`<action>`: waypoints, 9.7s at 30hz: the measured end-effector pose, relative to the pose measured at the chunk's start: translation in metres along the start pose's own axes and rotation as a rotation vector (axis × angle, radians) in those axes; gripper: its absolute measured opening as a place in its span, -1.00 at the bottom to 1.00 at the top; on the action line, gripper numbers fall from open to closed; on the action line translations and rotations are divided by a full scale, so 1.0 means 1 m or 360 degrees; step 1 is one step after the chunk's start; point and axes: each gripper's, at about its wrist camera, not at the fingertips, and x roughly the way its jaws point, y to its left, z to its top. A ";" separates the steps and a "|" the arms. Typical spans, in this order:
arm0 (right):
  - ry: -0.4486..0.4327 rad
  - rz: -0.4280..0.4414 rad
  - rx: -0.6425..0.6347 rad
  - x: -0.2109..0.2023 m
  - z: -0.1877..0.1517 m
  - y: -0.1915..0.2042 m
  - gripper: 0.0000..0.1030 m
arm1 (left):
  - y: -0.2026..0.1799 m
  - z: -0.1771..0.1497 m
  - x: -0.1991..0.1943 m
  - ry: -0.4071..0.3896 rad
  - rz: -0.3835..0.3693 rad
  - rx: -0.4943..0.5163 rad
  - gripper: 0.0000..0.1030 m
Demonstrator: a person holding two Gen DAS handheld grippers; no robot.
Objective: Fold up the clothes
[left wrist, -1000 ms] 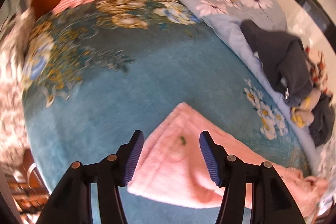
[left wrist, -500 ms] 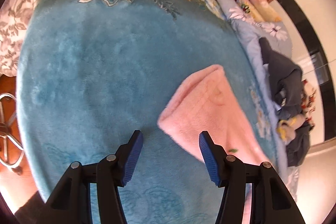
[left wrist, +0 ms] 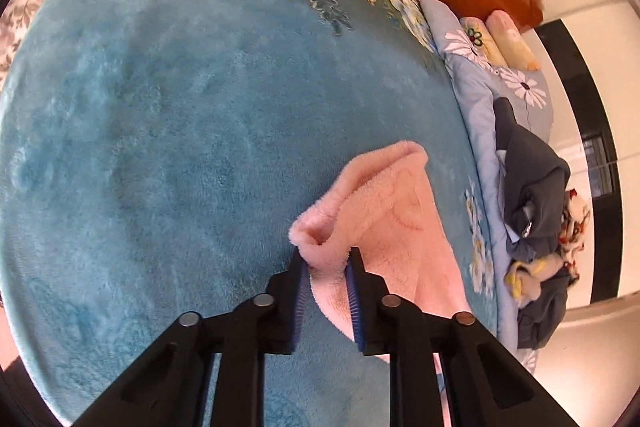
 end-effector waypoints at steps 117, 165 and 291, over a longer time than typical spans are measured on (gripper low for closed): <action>0.0400 -0.0315 -0.1280 0.018 -0.158 0.070 -0.85 | -0.200 -0.152 0.104 0.0835 0.0060 0.0278 0.11; 0.0486 -0.0330 -0.1381 0.028 -0.180 0.089 -0.81 | -0.111 -0.127 -0.012 0.0339 -0.0245 0.0526 -0.78; -0.0347 -0.0589 -0.0564 -0.145 -0.077 0.022 -0.52 | -0.076 -0.050 -0.036 0.0134 -0.0087 0.0591 0.05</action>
